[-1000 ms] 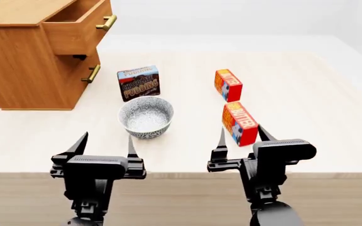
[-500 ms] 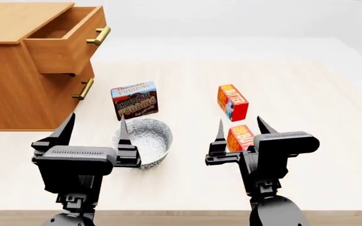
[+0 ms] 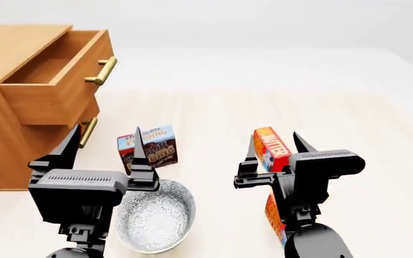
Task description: Put the butter at the front in the top drawer of the cabinet and close it.
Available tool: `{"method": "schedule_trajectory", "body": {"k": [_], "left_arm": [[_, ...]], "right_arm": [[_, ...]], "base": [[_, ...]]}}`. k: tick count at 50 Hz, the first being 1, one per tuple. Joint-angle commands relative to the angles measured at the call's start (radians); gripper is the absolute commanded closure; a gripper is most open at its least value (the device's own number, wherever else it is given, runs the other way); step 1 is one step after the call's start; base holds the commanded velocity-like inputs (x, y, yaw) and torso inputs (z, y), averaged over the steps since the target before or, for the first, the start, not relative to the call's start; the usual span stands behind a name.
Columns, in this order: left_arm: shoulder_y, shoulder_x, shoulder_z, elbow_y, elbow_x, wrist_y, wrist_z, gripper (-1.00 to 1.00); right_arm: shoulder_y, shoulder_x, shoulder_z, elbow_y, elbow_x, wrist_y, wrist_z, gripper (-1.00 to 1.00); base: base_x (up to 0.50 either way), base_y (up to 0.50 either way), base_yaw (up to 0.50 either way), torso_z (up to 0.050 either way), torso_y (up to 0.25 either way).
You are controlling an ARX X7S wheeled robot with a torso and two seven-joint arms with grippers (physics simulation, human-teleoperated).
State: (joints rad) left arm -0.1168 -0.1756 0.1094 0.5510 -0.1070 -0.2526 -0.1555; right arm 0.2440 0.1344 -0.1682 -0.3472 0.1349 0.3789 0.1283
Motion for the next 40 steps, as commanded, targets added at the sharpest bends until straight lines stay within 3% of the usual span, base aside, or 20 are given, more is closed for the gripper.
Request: {"method": "schedule_trajectory", "body": {"k": [1, 8, 18, 31, 40], "left_arm": [[0.005, -0.007, 0.007, 0.001, -0.006, 0.009, -0.008, -1.00], [0.005, -0.012, 0.010, -0.001, -0.009, 0.010, -0.013, -1.00], [0.003, -0.018, 0.016, 0.000, -0.016, -0.005, -0.021, -1.00], [-0.005, -0.025, 0.024, 0.003, -0.019, -0.019, -0.031, -1.00], [-0.032, -0.035, 0.026, 0.041, -0.033, -0.068, -0.035, -1.00]], "right_arm": [[-0.003, 0.010, -0.008, 0.000, 0.008, -0.004, 0.010, -1.00], [-0.005, 0.016, -0.011, -0.002, 0.014, 0.000, 0.016, -1.00], [-0.003, 0.022, -0.018, -0.002, 0.017, 0.002, 0.026, -1.00], [0.000, 0.029, -0.028, 0.005, 0.026, -0.019, 0.028, -1.00], [0.004, 0.032, -0.033, 0.007, 0.030, -0.016, 0.037, -1.00]], "base": [[0.38, 0.00, 0.00, 0.050, 0.000], [0.37, 0.00, 0.00, 0.050, 0.001], [0.01, 0.00, 0.00, 0.041, 0.000], [0.27, 0.00, 0.00, 0.018, 0.000], [0.02, 0.00, 0.00, 0.000, 0.000]]}}
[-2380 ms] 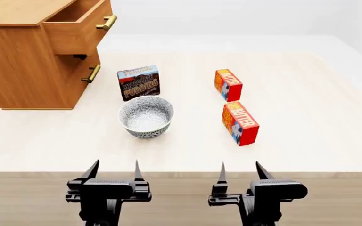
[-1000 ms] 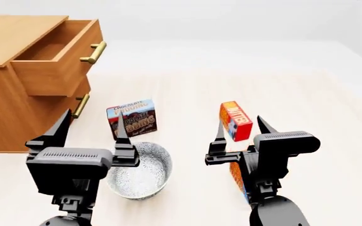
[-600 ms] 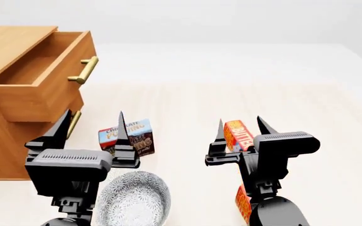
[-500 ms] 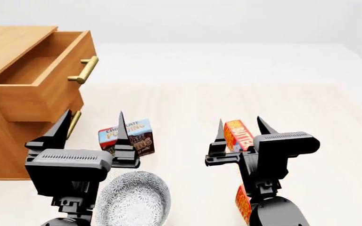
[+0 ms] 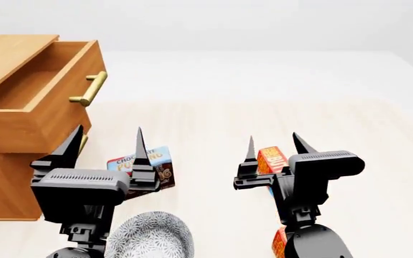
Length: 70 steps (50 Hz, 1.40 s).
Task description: Put the butter at the front in the top drawer of the cabinet and close it.
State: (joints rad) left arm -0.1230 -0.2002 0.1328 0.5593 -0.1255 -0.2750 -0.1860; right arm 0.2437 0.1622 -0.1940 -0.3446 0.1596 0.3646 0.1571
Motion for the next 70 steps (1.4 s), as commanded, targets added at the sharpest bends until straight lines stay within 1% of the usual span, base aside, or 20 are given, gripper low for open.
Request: {"method": "schedule_trajectory", "body": {"k": [1, 10, 25, 28, 32, 37, 45, 51, 56, 59, 64, 66, 70], "left_arm": [[-0.039, -0.014, 0.001, 0.044, -0.019, -0.067, -0.004, -1.00], [-0.263, -0.044, -0.016, 0.095, -0.090, -0.306, 0.018, -1.00], [-0.592, -0.107, -0.062, 0.069, -0.162, -0.594, 0.042, -1.00], [-0.664, -0.115, -0.072, 0.051, -0.179, -0.668, 0.043, -1.00], [-0.760, -0.139, -0.056, 0.029, -0.182, -0.770, 0.042, -1.00], [-0.900, -0.163, -0.029, -0.020, -0.209, -0.970, 0.050, -1.00], [-1.068, -0.178, -0.030, -0.138, -0.221, -1.161, 0.050, -1.00], [-1.151, -0.179, -0.047, -0.275, -0.245, -1.248, 0.082, -1.00], [-1.200, -0.190, -0.040, -0.373, -0.265, -1.278, 0.107, -1.00], [-1.232, -0.202, -0.012, -0.445, -0.267, -1.280, 0.112, -1.00], [-1.288, -0.214, -0.023, -0.601, -0.337, -1.293, 0.100, -1.00], [-1.309, -0.227, 0.002, -0.653, -0.377, -1.292, 0.087, -1.00], [-1.335, -0.238, 0.047, -0.728, -0.378, -1.271, 0.097, -1.00]], "right_arm": [[0.005, 0.004, -0.008, 0.005, 0.006, -0.002, 0.009, -1.00], [0.006, 0.007, -0.022, 0.016, 0.007, -0.006, 0.011, -1.00], [0.009, 0.015, -0.036, 0.028, 0.009, -0.008, 0.020, -1.00], [0.007, 0.019, -0.035, 0.023, 0.010, -0.006, 0.023, -1.00], [0.007, 0.021, -0.035, 0.019, 0.010, -0.001, 0.029, -1.00], [0.006, 0.025, -0.034, 0.013, 0.012, 0.002, 0.036, -1.00], [0.005, 0.030, -0.034, 0.008, 0.015, 0.003, 0.044, -1.00], [0.006, 0.031, -0.038, 0.012, 0.016, 0.000, 0.047, -1.00], [0.006, 0.034, -0.041, 0.018, 0.017, -0.005, 0.048, -1.00], [0.005, 0.035, -0.044, 0.018, 0.019, -0.007, 0.049, -1.00], [0.003, 0.039, -0.045, 0.021, 0.022, -0.009, 0.049, -1.00], [0.004, 0.039, -0.047, 0.023, 0.023, -0.009, 0.050, -1.00], [0.007, 0.039, -0.049, 0.026, 0.024, -0.008, 0.052, -1.00]], "base": [[0.00, 0.00, 0.00, 0.000, 0.000], [0.00, 0.00, 0.00, 0.000, 0.000], [0.00, 0.00, 0.00, 0.000, 0.000], [0.00, 0.00, 0.00, 0.000, 0.000], [0.00, 0.00, 0.00, 0.000, 0.000], [0.00, 0.00, 0.00, 0.000, 0.000], [0.00, 0.00, 0.00, 0.000, 0.000], [0.00, 0.00, 0.00, 0.000, 0.000], [0.00, 0.00, 0.00, 0.000, 0.000], [0.00, 0.00, 0.00, 0.000, 0.000], [0.00, 0.00, 0.00, 0.000, 0.000], [0.00, 0.00, 0.00, 0.000, 0.000], [0.00, 0.00, 0.00, 0.000, 0.000]]}}
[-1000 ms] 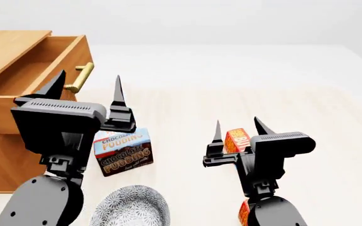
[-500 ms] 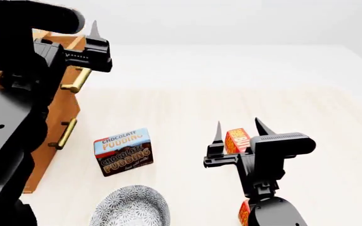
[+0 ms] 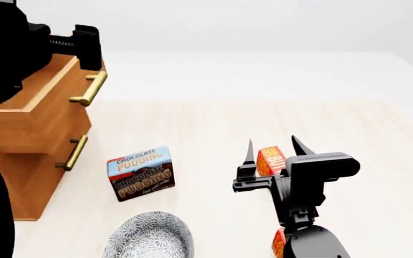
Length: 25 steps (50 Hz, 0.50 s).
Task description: Put the butter at the front in the top drawer of the cabinet and close it.
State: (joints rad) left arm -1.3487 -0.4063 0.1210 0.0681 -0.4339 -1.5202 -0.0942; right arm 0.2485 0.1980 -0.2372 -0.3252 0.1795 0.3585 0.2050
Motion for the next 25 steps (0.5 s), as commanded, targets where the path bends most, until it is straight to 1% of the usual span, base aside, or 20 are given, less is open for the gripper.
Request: {"method": "schedule_trajectory", "body": {"k": [1, 7, 16, 25], "left_arm": [[-0.115, -0.034, 0.068, -0.254, -0.069, -0.022, 0.008, -1.00], [-0.143, -0.051, 0.111, -0.314, -0.068, -0.024, 0.016, -1.00], [-0.165, -0.086, 0.144, -0.391, -0.086, -0.034, 0.003, -1.00], [-0.171, -0.109, 0.180, -0.478, -0.109, -0.032, 0.024, -1.00]], "right_arm": [[0.002, 0.004, -0.006, 0.007, 0.005, -0.003, 0.005, -1.00], [0.002, 0.007, -0.008, 0.006, 0.007, -0.002, 0.008, -1.00], [0.006, 0.008, -0.015, 0.011, 0.009, -0.003, 0.013, -1.00], [0.008, 0.010, -0.020, 0.014, 0.011, -0.004, 0.017, -1.00]], "base": [[0.00, 0.00, 0.00, 0.000, 0.000], [0.00, 0.00, 0.00, 0.000, 0.000], [0.00, 0.00, 0.00, 0.000, 0.000], [0.00, 0.00, 0.00, 0.000, 0.000]]}}
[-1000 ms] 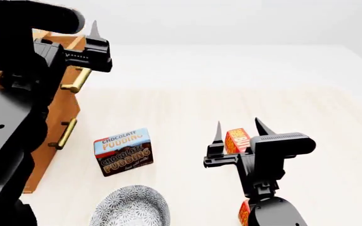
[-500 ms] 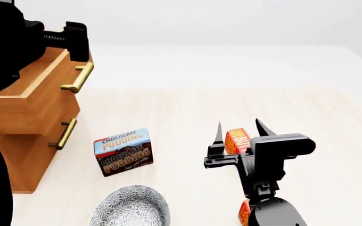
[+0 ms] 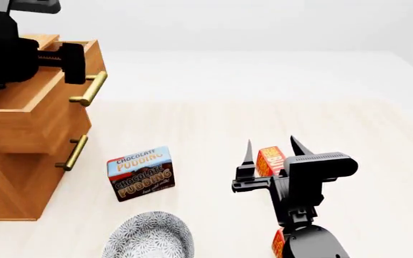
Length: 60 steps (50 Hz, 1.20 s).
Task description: Put the butter at the front in the top drawer of the cabinet and close it.
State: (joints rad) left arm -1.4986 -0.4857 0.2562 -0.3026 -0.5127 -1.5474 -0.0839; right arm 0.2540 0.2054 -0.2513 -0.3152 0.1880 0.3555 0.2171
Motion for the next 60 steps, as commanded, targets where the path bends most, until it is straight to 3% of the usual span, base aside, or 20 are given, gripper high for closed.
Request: {"method": "schedule_trajectory", "body": {"k": [1, 20, 32, 39, 60], "left_arm": [[-0.022, -0.031, 0.050, -0.116, -0.034, -0.004, 0.018, -1.00], [-0.002, -0.034, 0.123, -0.228, -0.065, 0.029, 0.051, -1.00], [0.019, -0.048, 0.112, -0.208, -0.138, -0.004, 0.071, -1.00], [0.015, -0.062, 0.112, -0.203, -0.249, -0.018, 0.042, -1.00], [-0.005, -0.130, 0.287, -0.125, -0.582, -0.010, 0.025, -1.00]], "right_arm": [[0.002, 0.003, -0.007, 0.004, 0.003, -0.001, 0.006, -1.00], [0.002, 0.012, -0.011, 0.001, 0.013, 0.001, 0.015, -1.00], [-0.003, 0.019, -0.017, -0.004, 0.017, -0.001, 0.019, -1.00], [-0.001, 0.020, -0.022, 0.002, 0.018, -0.003, 0.021, -1.00], [-0.002, 0.028, -0.032, 0.007, 0.026, -0.009, 0.025, -1.00]], "base": [[0.00, 0.00, 0.00, 0.000, 0.000], [0.00, 0.00, 0.00, 0.000, 0.000], [0.00, 0.00, 0.00, 0.000, 0.000], [0.00, 0.00, 0.00, 0.000, 0.000], [0.00, 0.00, 0.00, 0.000, 0.000]]}}
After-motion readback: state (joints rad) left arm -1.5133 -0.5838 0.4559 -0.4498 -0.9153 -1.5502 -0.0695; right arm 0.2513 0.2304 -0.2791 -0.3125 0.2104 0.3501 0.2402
